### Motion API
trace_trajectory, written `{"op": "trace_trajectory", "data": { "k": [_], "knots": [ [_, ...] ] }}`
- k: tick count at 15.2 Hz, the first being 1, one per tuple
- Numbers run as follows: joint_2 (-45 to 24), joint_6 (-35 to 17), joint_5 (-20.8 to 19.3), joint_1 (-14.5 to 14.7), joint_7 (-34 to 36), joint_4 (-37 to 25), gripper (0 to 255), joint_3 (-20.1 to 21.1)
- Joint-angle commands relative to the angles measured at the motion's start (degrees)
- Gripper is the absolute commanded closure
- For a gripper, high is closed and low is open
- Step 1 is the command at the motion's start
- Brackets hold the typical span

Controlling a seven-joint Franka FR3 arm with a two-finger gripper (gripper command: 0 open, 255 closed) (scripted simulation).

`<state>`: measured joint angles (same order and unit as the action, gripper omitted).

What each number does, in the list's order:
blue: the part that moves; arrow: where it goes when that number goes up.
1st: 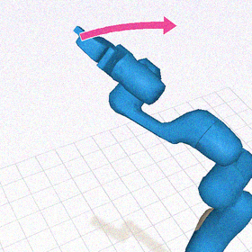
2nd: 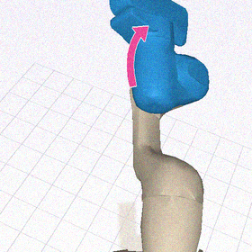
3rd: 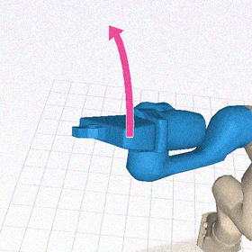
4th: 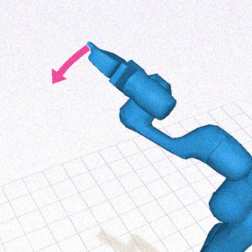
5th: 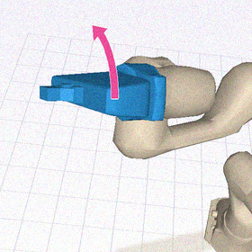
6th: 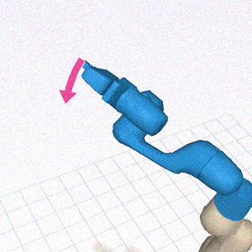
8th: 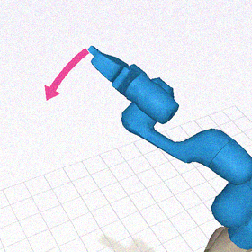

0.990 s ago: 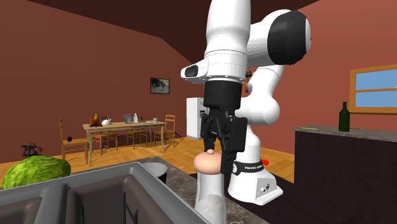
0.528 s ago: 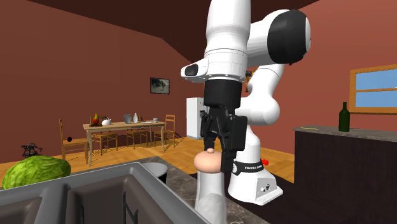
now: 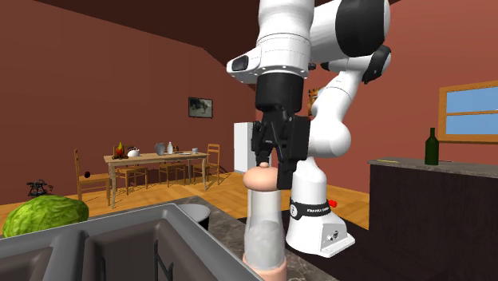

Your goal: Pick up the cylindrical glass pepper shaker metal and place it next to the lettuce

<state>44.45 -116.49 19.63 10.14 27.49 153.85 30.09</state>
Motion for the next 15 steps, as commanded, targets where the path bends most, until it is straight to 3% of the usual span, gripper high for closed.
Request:
{"op": "trace_trajectory", "data": {
  "k": [1, 15],
  "knots": [
    [0.5, 1.9, -0.5, -0.1, 0.0, -1.4, 255, -0.6],
    [1.8, 12.9, -3.3, -1.2, 0.1, -11.1, 255, -3.9]
  ]
}}
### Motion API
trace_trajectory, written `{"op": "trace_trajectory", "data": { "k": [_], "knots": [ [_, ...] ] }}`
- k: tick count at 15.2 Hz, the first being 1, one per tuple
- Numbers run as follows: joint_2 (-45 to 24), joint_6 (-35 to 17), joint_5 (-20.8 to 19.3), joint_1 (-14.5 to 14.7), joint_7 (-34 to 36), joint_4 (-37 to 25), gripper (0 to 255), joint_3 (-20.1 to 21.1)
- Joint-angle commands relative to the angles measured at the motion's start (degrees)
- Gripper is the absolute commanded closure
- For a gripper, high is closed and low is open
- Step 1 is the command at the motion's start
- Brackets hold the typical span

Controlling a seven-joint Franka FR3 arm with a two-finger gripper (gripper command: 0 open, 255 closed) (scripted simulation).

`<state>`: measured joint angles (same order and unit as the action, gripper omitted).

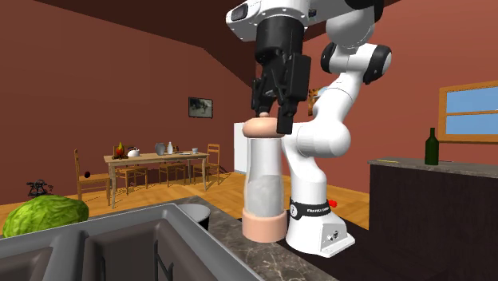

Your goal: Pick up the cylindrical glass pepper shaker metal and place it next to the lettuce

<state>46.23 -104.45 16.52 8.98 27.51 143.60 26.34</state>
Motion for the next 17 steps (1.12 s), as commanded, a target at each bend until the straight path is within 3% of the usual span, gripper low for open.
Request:
{"op": "trace_trajectory", "data": {
  "k": [1, 17],
  "knots": [
    [0.0, 1.6, -0.4, -0.1, 0.1, -1.6, 255, -0.4],
    [-2.1, 12.9, -3.0, -1.6, 0.4, -14.9, 255, -3.0]
  ]
}}
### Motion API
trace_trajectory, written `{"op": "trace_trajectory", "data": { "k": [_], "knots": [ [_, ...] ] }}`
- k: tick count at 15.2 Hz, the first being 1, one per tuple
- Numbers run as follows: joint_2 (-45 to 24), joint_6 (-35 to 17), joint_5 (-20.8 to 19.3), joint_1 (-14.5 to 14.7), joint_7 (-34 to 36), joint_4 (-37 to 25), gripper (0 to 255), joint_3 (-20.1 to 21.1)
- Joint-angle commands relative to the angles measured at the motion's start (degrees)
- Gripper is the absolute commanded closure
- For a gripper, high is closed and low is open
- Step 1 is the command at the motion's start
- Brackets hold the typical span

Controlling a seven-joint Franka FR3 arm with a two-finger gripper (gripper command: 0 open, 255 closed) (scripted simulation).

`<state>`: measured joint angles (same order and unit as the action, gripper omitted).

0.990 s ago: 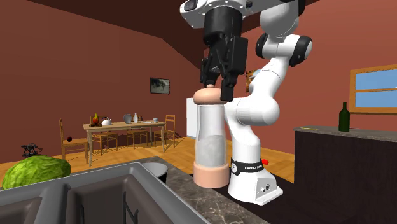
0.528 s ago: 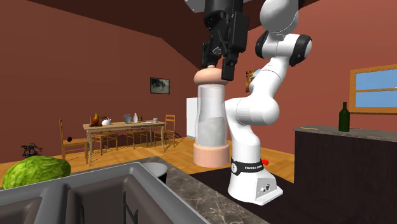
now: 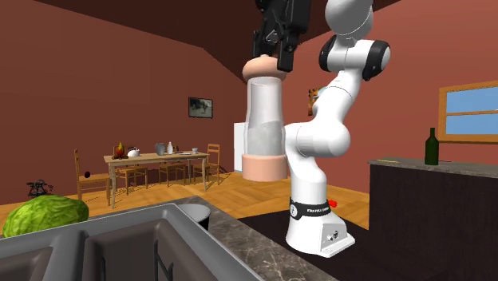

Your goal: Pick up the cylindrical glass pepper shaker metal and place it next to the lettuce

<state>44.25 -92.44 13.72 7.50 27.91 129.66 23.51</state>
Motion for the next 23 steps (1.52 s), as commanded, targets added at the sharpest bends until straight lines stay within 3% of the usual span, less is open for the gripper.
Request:
{"op": "trace_trajectory", "data": {
  "k": [1, 9, 23],
  "knots": [
    [-0.4, 1.5, -0.3, -0.2, 0.1, -1.9, 255, -0.3],
    [-2.5, 6.7, -1.3, -0.9, 0.4, -9.1, 255, -1.0],
    [-6.9, 3.4, -10.7, -5.8, -18.2, -8.6, 255, -17.0]
  ]
}}
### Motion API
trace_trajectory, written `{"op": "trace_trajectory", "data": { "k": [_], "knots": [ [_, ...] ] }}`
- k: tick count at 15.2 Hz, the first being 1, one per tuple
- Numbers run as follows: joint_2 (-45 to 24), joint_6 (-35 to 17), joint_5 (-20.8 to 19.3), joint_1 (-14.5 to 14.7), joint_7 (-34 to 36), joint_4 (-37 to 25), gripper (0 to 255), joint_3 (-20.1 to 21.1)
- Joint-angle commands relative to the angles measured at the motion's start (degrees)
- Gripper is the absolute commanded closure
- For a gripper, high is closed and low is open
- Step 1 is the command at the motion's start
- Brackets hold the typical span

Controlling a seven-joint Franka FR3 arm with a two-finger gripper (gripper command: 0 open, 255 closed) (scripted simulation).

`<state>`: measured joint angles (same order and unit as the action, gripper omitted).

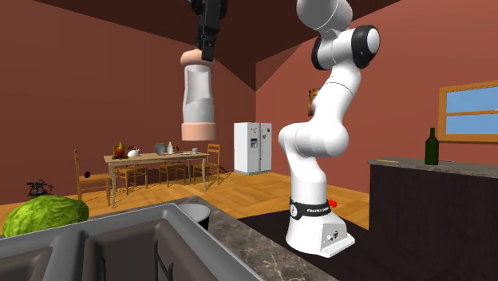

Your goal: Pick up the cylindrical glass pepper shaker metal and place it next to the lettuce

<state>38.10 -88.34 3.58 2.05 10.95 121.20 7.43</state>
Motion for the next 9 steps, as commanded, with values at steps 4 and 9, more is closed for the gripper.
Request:
{"op": "trace_trajectory", "data": {
  "k": [4, 9],
  "knots": [
    [-4.1, -1.8, -2.8, -1.8, -6.3, -2.2, 255, -5.1],
    [-9.5, -3.1, -4.8, -3.6, -12.4, -6.2, 255, -10.1]
  ]
}}
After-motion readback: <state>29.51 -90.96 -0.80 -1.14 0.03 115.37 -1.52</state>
